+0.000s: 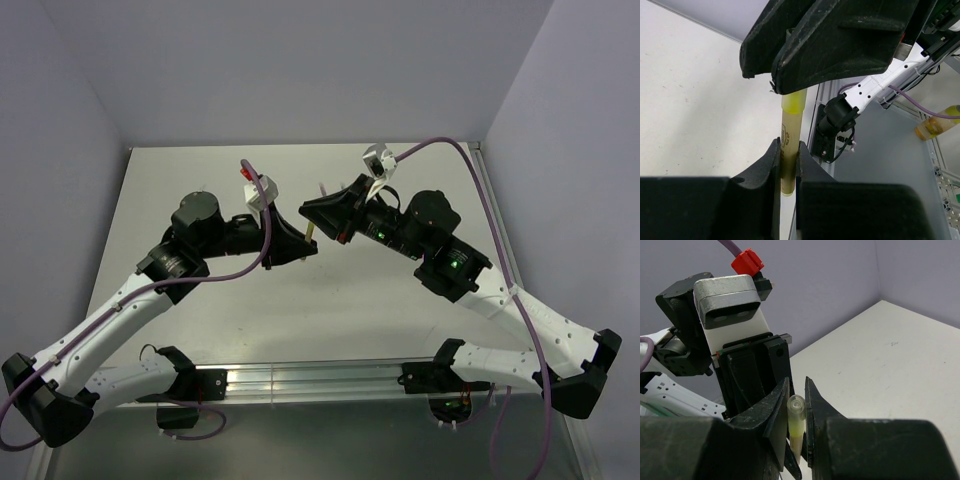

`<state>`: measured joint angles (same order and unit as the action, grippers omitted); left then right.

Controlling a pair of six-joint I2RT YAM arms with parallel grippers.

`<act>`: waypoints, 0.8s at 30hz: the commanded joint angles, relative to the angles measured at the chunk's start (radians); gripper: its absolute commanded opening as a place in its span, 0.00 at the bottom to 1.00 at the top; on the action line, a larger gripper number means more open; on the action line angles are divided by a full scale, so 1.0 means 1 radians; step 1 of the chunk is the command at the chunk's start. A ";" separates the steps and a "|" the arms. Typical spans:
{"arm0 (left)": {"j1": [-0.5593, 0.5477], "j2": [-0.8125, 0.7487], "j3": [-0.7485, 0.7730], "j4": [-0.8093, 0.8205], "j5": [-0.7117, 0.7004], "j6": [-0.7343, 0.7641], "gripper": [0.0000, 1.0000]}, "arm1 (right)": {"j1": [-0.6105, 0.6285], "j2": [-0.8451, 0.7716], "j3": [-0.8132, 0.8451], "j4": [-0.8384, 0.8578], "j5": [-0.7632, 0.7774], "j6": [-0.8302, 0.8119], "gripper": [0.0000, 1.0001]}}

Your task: Insert the pens into the pen caps

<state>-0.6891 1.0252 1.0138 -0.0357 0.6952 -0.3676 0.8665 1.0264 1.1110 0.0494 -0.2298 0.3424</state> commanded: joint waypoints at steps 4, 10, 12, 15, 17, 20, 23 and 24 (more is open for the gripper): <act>0.056 -0.033 0.079 0.381 -0.183 -0.060 0.00 | 0.071 0.027 -0.059 -0.304 -0.171 -0.005 0.00; 0.057 -0.057 -0.010 0.513 -0.232 -0.120 0.00 | 0.071 0.054 -0.007 -0.327 -0.154 -0.002 0.00; 0.056 -0.062 -0.026 0.528 -0.266 -0.132 0.00 | 0.071 0.064 0.013 -0.336 -0.146 -0.005 0.00; 0.054 -0.065 -0.055 0.566 -0.309 -0.149 0.00 | 0.071 0.073 0.041 -0.355 -0.143 -0.009 0.00; 0.054 -0.063 -0.061 0.577 -0.318 -0.149 0.00 | 0.071 0.077 0.049 -0.362 -0.149 -0.013 0.00; 0.054 -0.059 -0.054 0.577 -0.326 -0.146 0.00 | 0.071 0.086 0.050 -0.370 -0.164 -0.014 0.00; 0.054 -0.053 -0.041 0.574 -0.330 -0.139 0.00 | 0.071 0.093 0.036 -0.373 -0.174 -0.011 0.00; 0.054 -0.048 -0.040 0.580 -0.332 -0.137 0.00 | 0.071 0.098 0.032 -0.375 -0.178 -0.011 0.00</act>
<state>-0.6838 0.9981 0.9028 0.1989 0.6216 -0.4667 0.8684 1.0847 1.1992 -0.0120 -0.1993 0.3157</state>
